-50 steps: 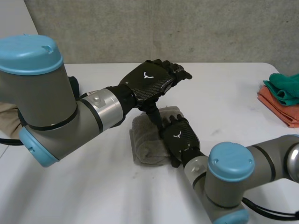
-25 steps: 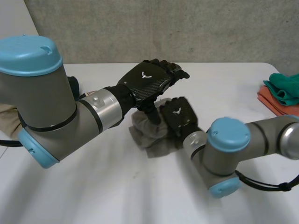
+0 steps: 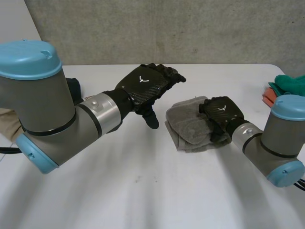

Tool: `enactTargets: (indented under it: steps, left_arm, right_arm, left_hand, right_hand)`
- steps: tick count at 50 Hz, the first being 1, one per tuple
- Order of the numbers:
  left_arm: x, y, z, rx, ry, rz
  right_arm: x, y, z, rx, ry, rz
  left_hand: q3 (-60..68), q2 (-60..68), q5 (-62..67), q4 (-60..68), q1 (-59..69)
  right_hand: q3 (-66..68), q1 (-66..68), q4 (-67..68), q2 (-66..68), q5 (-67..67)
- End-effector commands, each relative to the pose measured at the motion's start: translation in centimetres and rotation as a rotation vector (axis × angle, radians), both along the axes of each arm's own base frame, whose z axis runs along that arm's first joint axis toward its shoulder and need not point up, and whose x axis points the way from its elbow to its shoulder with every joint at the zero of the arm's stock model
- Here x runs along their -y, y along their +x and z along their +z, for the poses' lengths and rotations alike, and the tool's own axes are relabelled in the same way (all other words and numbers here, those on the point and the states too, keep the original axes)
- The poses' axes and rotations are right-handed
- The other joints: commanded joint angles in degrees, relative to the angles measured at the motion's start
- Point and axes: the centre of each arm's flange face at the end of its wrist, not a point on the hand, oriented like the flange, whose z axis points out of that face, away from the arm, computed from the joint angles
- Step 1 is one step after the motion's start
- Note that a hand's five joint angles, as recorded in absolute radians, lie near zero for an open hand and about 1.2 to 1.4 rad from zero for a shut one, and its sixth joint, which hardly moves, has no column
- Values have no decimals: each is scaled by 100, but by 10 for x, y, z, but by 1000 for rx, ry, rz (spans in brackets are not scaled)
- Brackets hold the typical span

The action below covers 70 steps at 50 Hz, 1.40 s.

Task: Fold the laundry.

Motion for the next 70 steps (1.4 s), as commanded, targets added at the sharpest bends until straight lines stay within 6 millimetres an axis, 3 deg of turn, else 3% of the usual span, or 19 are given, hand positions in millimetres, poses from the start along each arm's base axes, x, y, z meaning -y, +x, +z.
enactTargets:
  steps: [1, 3, 14, 20, 44, 51, 59, 70]
  left_arm:
    - [-1, 0, -3, 4, 8, -1]
    - [-2, 0, -3, 5, 7, -4]
    - [-3, -1, -7, 12, 18, -7]
    - [-3, 0, -9, 15, 24, -7]
    - [-6, 2, -14, 25, 39, -9]
    - [-5, 2, -14, 25, 39, -7]
    - [-6, 2, -14, 26, 43, -7]
    - [-7, 2, -14, 25, 42, -8]
  right_arm:
    - [2, -18, -4, -51, 32, -39]
    - [-2, -20, -4, -75, 41, -34]
    - [-8, -16, -26, -124, 80, -1]
    - [-2, -14, -26, -115, 41, -3]
    - [15, 3, -32, -85, -14, 14]
    - [20, 5, -26, -77, -36, 14]
    - [24, 6, -34, -79, -27, 14]
    - [27, 11, -29, -38, -26, 16]
  left_hand:
    - [170, 205, 138, 211, 254]
    - [170, 205, 138, 211, 254]
    - [170, 205, 138, 211, 254]
    - [170, 205, 138, 211, 254]
    - [170, 205, 138, 211, 254]
    - [170, 205, 138, 211, 254]
    - [170, 205, 138, 211, 254]
    - [170, 205, 138, 211, 254]
  right_hand:
    - [-900, -774, -903, -907, -894]
    - [-1550, -1424, -1553, -1557, -1543]
    - [-1550, -1424, -1553, -1557, -1543]
    - [-1528, -1402, -1531, -1535, -1522]
    - [340, 466, 338, 334, 347]
    - [359, 485, 357, 352, 366]
    - [426, 552, 423, 419, 433]
    - [4005, 4131, 4002, 3998, 4011]
